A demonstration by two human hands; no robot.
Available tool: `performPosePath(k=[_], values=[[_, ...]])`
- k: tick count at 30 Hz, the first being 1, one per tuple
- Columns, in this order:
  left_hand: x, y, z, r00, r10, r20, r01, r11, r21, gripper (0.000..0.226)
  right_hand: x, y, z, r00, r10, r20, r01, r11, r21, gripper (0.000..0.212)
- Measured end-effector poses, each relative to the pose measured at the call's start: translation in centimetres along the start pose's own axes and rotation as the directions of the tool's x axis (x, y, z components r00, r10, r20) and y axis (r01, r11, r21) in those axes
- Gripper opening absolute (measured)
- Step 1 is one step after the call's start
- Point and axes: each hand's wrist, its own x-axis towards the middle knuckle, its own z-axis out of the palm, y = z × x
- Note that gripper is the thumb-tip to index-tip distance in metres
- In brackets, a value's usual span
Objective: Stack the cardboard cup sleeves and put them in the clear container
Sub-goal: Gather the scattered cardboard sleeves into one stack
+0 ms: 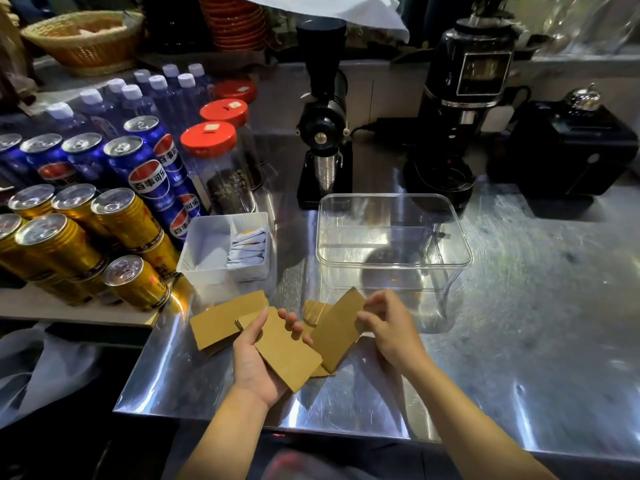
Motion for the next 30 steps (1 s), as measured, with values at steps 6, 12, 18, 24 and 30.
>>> performPosePath(k=[6, 12, 18, 24, 30], values=[[0.0, 0.3, 0.5, 0.994, -0.093, -0.056, 0.095, 0.995, 0.023, 0.026, 0.2, -2.3, -2.9, 0.988, -0.122, 0.100, 0.098, 0.972, 0.214, 0.023], [-0.6, -0.8, 1.5, 0.942, -0.336, 0.028, 0.314, 0.905, 0.287, 0.050, -0.4, -3.6, -1.3, 0.936, -0.136, 0.323, 0.047, 0.962, 0.267, 0.020], [-1.5, -1.1, 1.1, 0.868, -0.463, 0.178, 0.432, 0.882, 0.186, 0.078, -0.4, -3.7, 0.4, 0.893, -0.188, 0.409, 0.113, 0.973, 0.201, 0.024], [-2.1, -0.7, 0.7, 0.877, -0.448, 0.171, 0.425, 0.892, 0.156, 0.070, -0.4, -3.0, 1.4, 0.895, -0.223, 0.386, 0.237, 0.971, 0.009, 0.017], [-2.3, -0.1, 0.0, 0.923, -0.326, 0.205, 0.316, 0.945, 0.079, 0.059, 0.4, -1.7, 2.2, 0.982, -0.133, 0.136, 0.165, 0.951, -0.262, 0.026]])
